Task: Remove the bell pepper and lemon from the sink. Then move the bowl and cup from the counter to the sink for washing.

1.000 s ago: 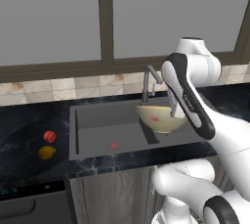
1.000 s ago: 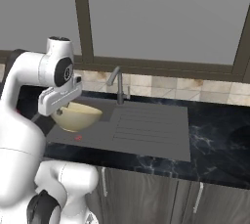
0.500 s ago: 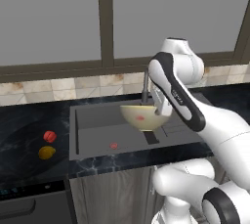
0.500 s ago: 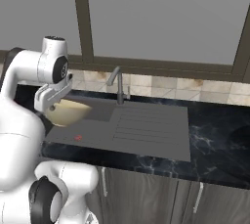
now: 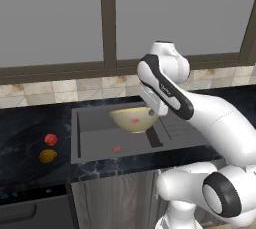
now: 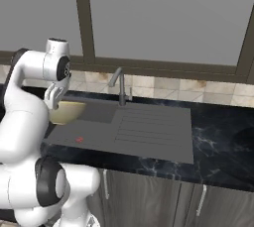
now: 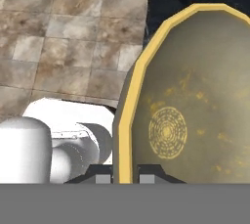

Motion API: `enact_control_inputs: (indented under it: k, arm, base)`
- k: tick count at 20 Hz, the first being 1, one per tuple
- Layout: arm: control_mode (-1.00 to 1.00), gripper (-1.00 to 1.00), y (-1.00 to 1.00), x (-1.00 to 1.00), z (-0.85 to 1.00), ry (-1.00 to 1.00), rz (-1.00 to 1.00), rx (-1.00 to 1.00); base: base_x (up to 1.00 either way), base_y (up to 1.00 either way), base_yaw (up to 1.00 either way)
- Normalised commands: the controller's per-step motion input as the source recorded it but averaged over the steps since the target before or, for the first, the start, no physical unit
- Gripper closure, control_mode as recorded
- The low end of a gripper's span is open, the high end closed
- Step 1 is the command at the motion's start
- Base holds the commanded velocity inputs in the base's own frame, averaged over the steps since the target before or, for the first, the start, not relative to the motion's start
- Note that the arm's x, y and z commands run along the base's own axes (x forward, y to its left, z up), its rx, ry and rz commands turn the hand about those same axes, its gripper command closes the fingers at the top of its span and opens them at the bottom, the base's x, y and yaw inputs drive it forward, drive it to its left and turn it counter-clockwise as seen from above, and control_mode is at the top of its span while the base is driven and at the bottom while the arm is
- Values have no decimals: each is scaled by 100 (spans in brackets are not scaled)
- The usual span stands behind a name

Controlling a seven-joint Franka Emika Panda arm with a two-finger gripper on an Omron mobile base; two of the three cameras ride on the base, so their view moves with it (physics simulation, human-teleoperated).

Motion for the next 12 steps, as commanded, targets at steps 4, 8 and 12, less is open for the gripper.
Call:
enact_control_inputs:
  k: [4,8,12]
  arm:
    - [-100,100,1,46,-29,0,17,0]
    - [-100,100,2,41,-24,-3,13,0]
    - [-100,100,13,28,-20,-9,8,2]
  base:
    - [0,0,0]
    - [0,0,0]
    - [0,0,0]
